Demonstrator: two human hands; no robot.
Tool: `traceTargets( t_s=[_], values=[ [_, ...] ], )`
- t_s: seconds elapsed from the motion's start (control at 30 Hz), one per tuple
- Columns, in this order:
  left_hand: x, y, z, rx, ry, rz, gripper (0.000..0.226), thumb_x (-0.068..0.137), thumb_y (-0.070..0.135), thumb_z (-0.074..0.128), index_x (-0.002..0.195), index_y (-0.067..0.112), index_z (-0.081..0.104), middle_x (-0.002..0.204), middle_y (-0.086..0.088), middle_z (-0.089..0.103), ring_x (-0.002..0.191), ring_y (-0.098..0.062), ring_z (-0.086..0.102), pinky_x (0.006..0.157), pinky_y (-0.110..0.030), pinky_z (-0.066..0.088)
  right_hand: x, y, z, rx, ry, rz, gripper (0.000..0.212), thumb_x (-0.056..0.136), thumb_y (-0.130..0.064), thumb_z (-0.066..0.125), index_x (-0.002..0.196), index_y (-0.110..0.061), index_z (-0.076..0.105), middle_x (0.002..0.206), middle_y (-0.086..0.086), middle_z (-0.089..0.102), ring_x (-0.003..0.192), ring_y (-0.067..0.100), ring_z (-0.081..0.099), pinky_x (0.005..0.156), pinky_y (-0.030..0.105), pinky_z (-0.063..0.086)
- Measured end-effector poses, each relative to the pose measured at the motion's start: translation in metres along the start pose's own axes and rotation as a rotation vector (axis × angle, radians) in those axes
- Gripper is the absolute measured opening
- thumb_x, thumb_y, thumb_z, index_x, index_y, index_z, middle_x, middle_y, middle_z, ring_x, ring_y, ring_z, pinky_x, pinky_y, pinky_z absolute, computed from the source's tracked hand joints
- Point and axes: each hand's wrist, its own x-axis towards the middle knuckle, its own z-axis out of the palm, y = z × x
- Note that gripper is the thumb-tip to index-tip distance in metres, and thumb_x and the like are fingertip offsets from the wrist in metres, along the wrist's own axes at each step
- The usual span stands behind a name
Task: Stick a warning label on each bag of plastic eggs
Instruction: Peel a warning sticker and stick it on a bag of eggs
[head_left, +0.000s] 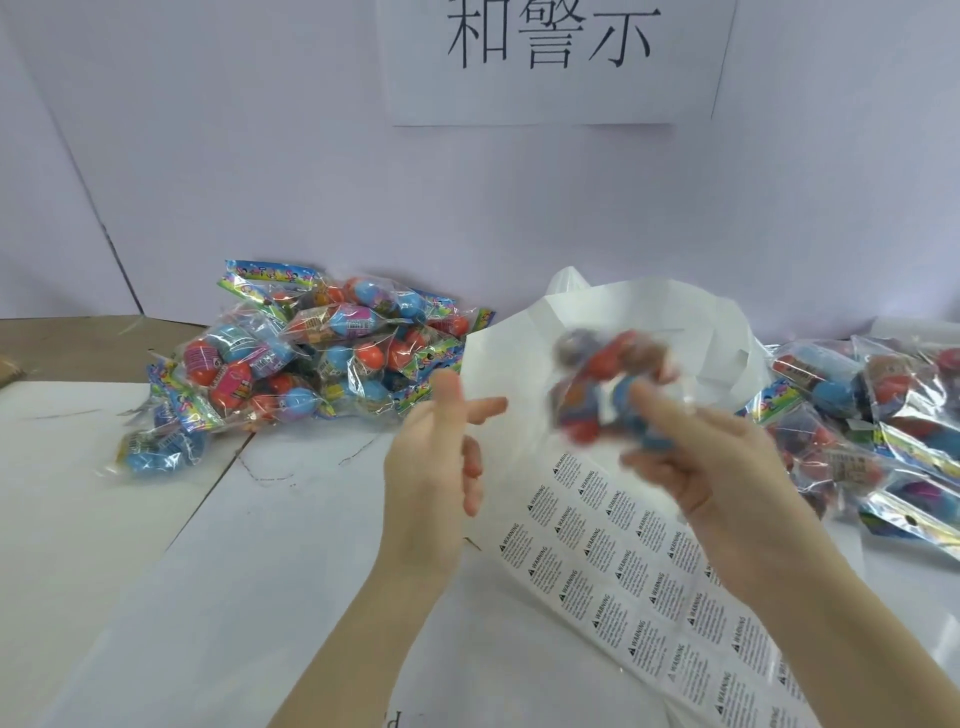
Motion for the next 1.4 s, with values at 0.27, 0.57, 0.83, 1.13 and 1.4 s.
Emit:
traceTargets(
  t_s=[0.27, 0.57, 0.83, 1.13, 1.4],
  values=[
    [0.02, -0.002, -0.016, -0.058, 0.365, -0.05, 0.024, 0.093, 0.025, 0.055, 0.071, 0.019, 0.063, 0.059, 0.014, 0.06, 0.043, 0.003, 0.048, 0.045, -0.017, 0.04, -0.004, 0.01, 0.007, -0.072, -0.061, -0.136, 0.102, 0.053, -0.031, 0.077, 0.142, -0.032, 0.028, 0.131, -0.02, 0.05, 0.108, 0.0, 0.061, 0.095, 0.021, 0.047],
    [0.122, -0.004, -0.058, 1.012, 0.259, 0.138, 0.089, 0.07, 0.046, 0.077, 0.138, 0.011, 0.033, 0.147, -0.011, 0.026, 0.136, -0.025, 0.026, 0.105, -0.042, 0.028, -0.006, 0.037, 0.005, -1.397, 0.026, -0.843, 0.06, 0.067, -0.019, 0.084, 0.122, -0.012, 0.062, 0.125, 0.003, 0.062, 0.085, 0.018, 0.07, 0.062, 0.027, 0.052],
    [0.171, -0.004, -0.075, 1.511, 0.066, -0.009, 0.121, 0.055, 0.084, 0.059, 0.149, 0.024, 0.01, 0.15, -0.008, 0.033, 0.139, -0.032, 0.026, 0.11, -0.061, 0.007, -0.004, 0.035, 0.008, -1.475, 0.022, -0.91, 0.044, 0.068, -0.027, 0.066, 0.108, -0.009, 0.07, 0.112, 0.002, 0.069, 0.082, 0.014, 0.071, 0.056, 0.022, 0.05],
    [0.117, -0.03, -0.094, 1.447, 0.277, 0.363, 0.11, 0.054, 0.08, 0.047, 0.13, 0.001, 0.048, 0.114, -0.016, 0.051, 0.108, -0.032, 0.047, 0.089, -0.043, 0.031, -0.006, 0.041, 0.009, -1.509, -0.029, -0.909, 0.04, 0.068, -0.027, 0.067, 0.104, -0.01, 0.072, 0.099, -0.001, 0.073, 0.072, 0.014, 0.07, 0.054, 0.02, 0.049],
    [0.072, -0.021, -0.092, 0.828, 0.427, 0.613, 0.068, 0.063, 0.053, 0.065, 0.107, 0.001, 0.066, 0.083, -0.002, 0.054, 0.073, -0.007, 0.049, 0.066, -0.012, 0.032, -0.006, 0.041, 0.008, -1.501, -0.032, -0.916, 0.033, 0.069, -0.025, 0.068, 0.098, -0.01, 0.074, 0.088, -0.003, 0.073, 0.064, 0.015, 0.068, 0.052, 0.021, 0.048]
  ],
)
